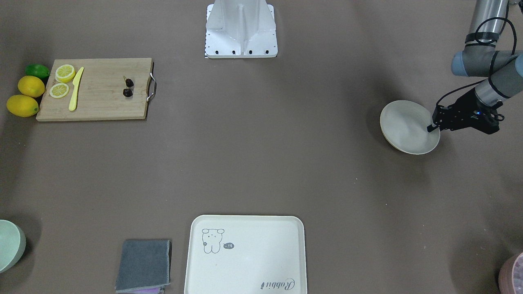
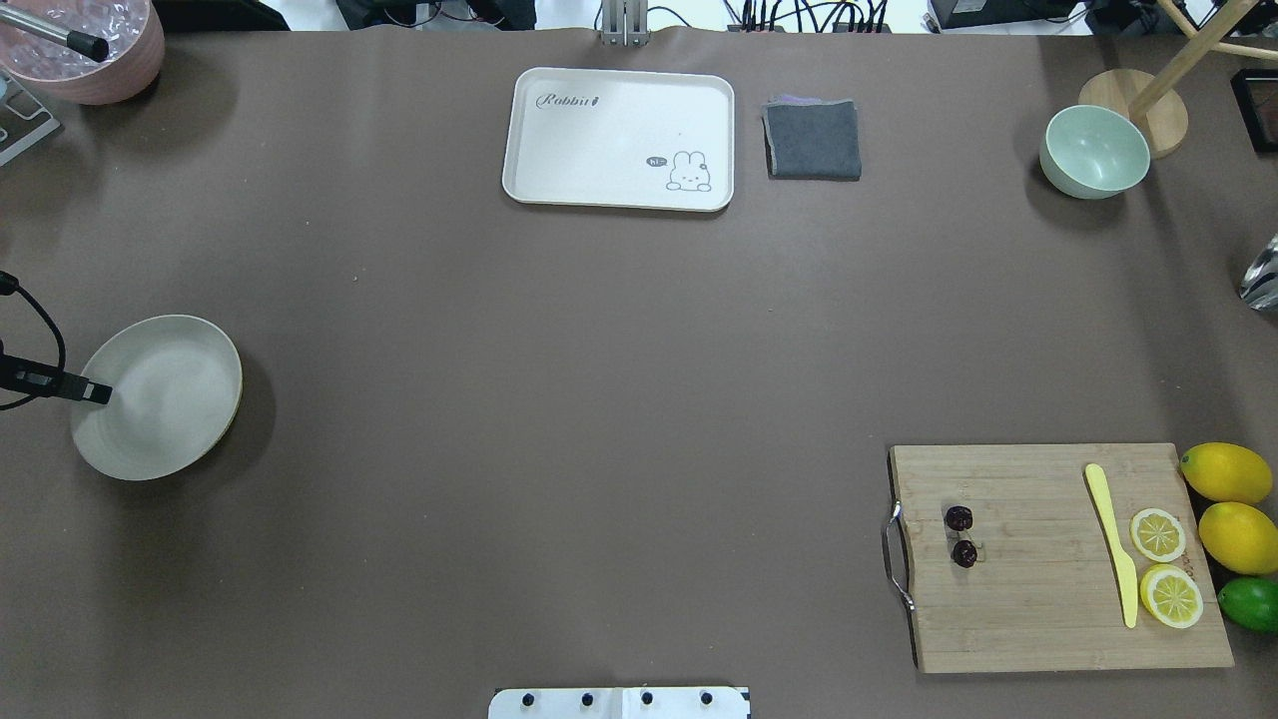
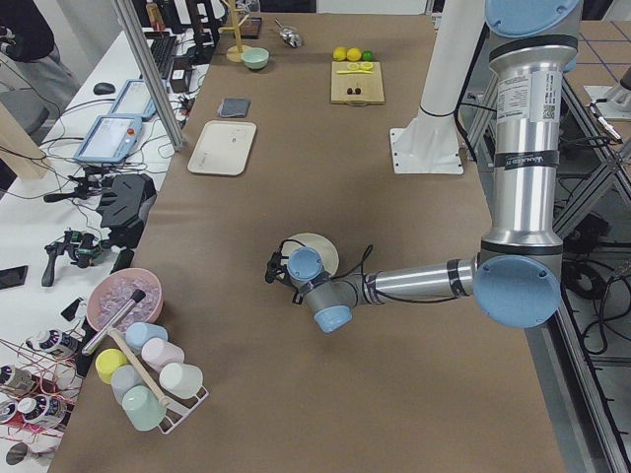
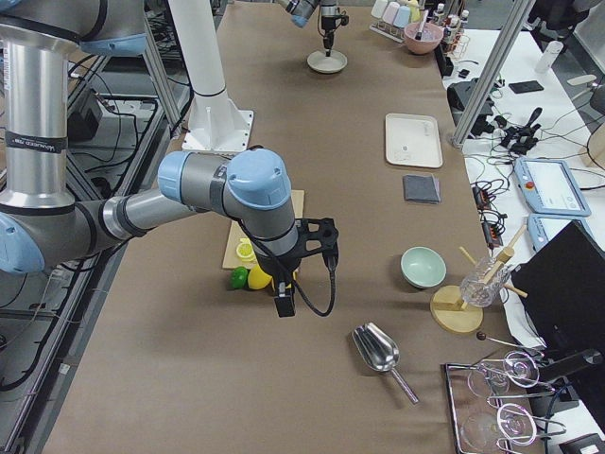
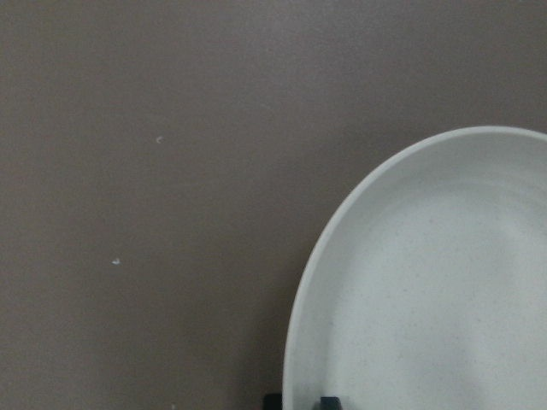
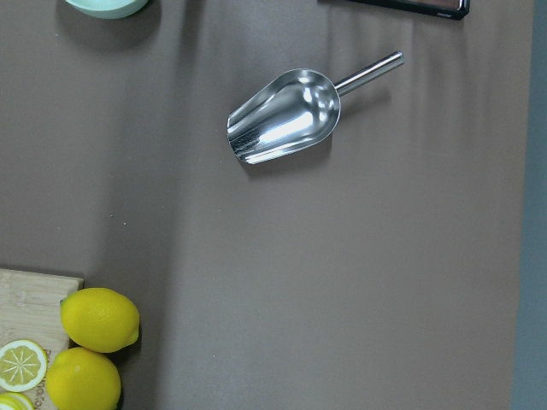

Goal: Place red cherry on plate
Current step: 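Lower the left gripper to the white plate's rim and grip it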

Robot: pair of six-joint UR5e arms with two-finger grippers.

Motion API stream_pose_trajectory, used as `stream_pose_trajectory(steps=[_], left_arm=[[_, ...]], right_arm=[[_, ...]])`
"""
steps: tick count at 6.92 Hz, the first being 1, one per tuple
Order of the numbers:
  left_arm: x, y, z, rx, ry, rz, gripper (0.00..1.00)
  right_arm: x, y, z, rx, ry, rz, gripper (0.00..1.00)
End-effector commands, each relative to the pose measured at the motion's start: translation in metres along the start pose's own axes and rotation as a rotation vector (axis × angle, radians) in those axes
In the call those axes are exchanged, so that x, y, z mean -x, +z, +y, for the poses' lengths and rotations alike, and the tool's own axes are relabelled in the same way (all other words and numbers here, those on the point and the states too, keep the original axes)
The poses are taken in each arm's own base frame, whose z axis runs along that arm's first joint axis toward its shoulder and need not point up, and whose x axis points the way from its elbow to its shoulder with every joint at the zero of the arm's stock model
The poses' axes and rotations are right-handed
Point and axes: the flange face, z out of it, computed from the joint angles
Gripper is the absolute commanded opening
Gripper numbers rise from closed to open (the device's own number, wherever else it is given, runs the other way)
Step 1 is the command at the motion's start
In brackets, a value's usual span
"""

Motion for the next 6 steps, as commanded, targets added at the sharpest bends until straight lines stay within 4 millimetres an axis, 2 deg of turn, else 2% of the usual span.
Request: stream_pose_trajectory(steps=[1,3,6], left_arm=[[-0.004,0.001,0.004,0.064,-0.024,0.057,0.00],[-0.004,-0.006,0.005,0.087,-0.059,0.090,0.00],[0.010,-0.042,-0.009,0.110,-0.130,0.164,0.00]], right_arm=[[0.001,-0.003,0.004,-0.006,0.002,0.002,1.00],[0.002,-0.003,0.005,-0.008,0.002,0.003,1.00],[0.003,-0.007,0.008,-0.015,0.003,0.006,1.00]])
